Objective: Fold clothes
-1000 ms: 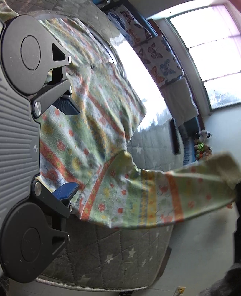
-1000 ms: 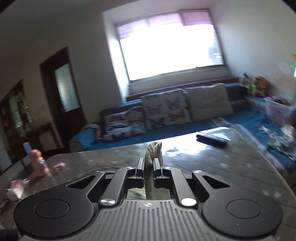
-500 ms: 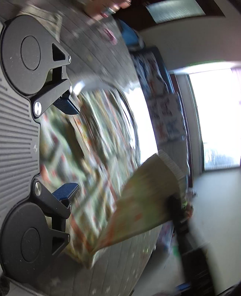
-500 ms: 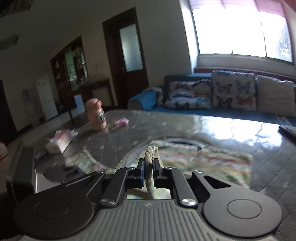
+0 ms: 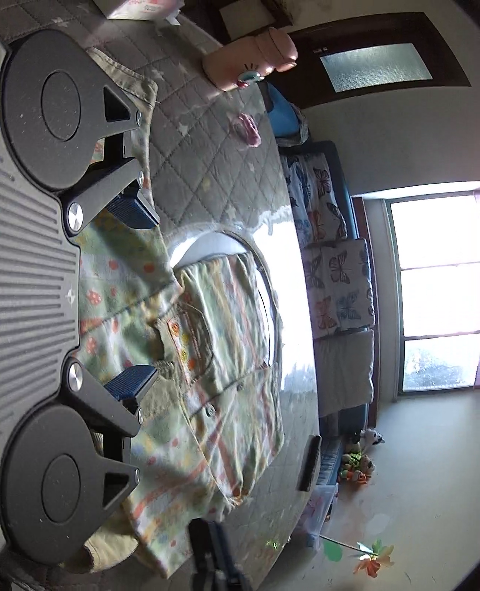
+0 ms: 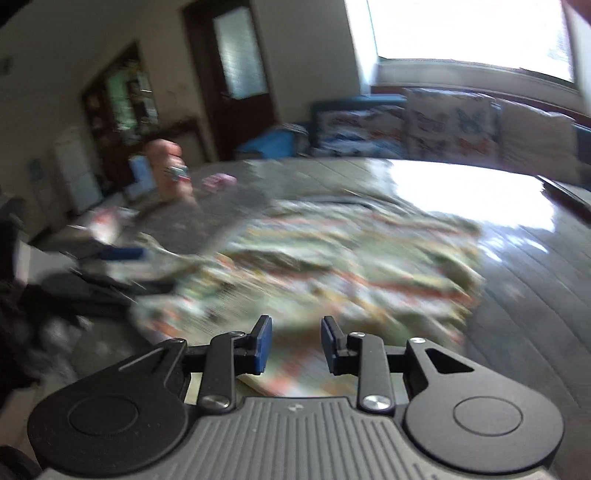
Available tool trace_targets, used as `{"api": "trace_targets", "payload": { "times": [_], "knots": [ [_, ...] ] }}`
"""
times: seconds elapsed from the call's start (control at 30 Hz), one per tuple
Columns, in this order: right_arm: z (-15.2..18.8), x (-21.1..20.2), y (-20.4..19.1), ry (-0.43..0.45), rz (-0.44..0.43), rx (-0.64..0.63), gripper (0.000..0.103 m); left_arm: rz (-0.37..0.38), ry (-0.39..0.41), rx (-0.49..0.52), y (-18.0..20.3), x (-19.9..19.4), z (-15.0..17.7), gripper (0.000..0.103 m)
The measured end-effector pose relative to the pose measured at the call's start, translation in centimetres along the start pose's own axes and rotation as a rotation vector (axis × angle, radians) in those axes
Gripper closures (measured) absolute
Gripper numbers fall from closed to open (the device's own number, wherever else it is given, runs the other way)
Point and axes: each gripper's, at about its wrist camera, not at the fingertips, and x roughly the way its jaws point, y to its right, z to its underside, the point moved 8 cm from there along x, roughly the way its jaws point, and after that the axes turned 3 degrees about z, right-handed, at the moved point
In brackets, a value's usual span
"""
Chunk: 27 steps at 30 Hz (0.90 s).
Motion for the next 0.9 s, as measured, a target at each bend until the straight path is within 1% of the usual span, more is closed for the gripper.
{"api": "trace_targets", "payload": {
  "times": [0.03,0.1,0.17,0.2,0.23,0.33,0.53,0.7,0.8,0.9],
  "knots": [
    [0.9,0.1,1.4,-0.017,0.042,0.017,0.074,0.010,0.004,0.004,0.4,0.1,-0.2,0.020],
    [2.6,-0.2,3.5,-0.046,0.095,0.062,0.074,0.032,0.004,0.017,1.3,0.7,-0.4,0.020],
    [3.5,-0.2,4.6,-0.062,0.128,0.078,0.074,0.053,0.003,0.031,2.2,1.3,-0.7,0.020],
    [4.3,-0.4,5.7,-0.081,0.158,0.096,0.074,0.061,0.000,0.036,2.6,1.6,-0.7,0.020],
    [4.4,-0.5,6.2,-0.081,0.164,0.105,0.074,0.068,-0.004,0.042,3.0,1.9,-0.8,0.020],
    [4.4,-0.8,7.5,-0.077,0.177,0.128,0.074,0.085,-0.016,0.059,4.0,2.8,-0.8,0.020],
    [2.1,2.0,7.7,-0.041,0.156,0.109,0.074,0.093,-0.044,0.079,5.3,4.4,-0.5,0.020],
    [0.1,4.3,7.9,-0.011,0.137,0.092,0.072,0.059,-0.070,0.089,5.1,5.6,0.1,0.020],
    [0.6,5.2,8.1,-0.036,0.151,0.087,0.072,0.040,-0.093,0.086,4.4,6.3,0.7,0.020],
    [0.3,4.8,7.3,-0.029,0.158,0.049,0.066,0.040,-0.098,0.077,3.9,6.4,0.9,0.019]
  ]
}}
